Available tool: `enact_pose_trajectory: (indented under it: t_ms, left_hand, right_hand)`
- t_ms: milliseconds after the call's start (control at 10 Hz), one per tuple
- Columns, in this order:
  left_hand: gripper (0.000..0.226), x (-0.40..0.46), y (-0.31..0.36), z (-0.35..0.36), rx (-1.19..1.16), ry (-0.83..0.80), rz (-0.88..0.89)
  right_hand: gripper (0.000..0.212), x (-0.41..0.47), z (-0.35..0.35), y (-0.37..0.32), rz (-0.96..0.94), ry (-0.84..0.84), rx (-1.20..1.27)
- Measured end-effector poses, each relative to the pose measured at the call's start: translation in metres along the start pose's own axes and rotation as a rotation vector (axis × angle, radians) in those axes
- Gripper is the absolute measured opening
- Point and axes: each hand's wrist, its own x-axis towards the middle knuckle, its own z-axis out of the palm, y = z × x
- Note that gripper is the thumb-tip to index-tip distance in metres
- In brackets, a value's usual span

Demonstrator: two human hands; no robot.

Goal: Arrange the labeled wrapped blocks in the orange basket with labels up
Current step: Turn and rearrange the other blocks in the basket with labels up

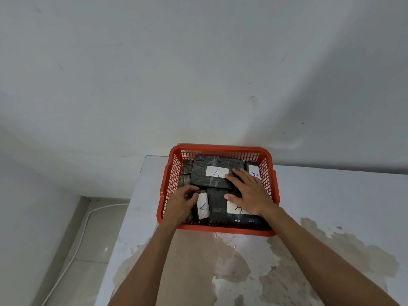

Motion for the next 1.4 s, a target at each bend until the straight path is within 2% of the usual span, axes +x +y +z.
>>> enact_pose_trajectory:
  t_ms: [500, 800, 900, 1000, 1100, 1300, 1400]
  left_hand:
    - [0.033, 0.007, -0.003, -0.002, 0.044, -0.116, 0.035]
    - [0.036, 0.006, 0.007, 0.000, 0.184, -0.052, 0.075]
    - [0.036, 0.000, 0.009, -0.004, 0.127, 0.019, 0.057]
    - [0.050, -0.009, 0.011, -0.008, 0.160, 0.093, -0.032]
    - [0.071, -0.017, 0.015, -0.005, 0.197, 0.053, -0.124]
    - [0.070, -0.016, 0.016, -0.007, 0.144, 0.060, -0.235]
    - [0.072, -0.013, 0.016, -0.006, 0.168, 0.026, -0.228]
  right_hand:
    - [0.074, -0.002, 0.000, 0.000, 0.002, 0.001, 0.014]
    - [0.073, -0.001, 0.004, 0.002, -0.001, 0.016, 0.021]
    - [0.073, 0.000, 0.004, 0.002, 0.001, 0.021, 0.027]
    - [0.073, -0.001, 0.005, 0.003, -0.006, 0.026, 0.025]
    - [0.072, -0.001, 0.005, 0.002, -0.018, 0.043, 0.023]
    - [0.072, -0.003, 0.002, 0.001, -0.015, 0.029, 0.020]
    - [0.072, -0.004, 0.000, -0.001, -0.006, 0.036, 0.013]
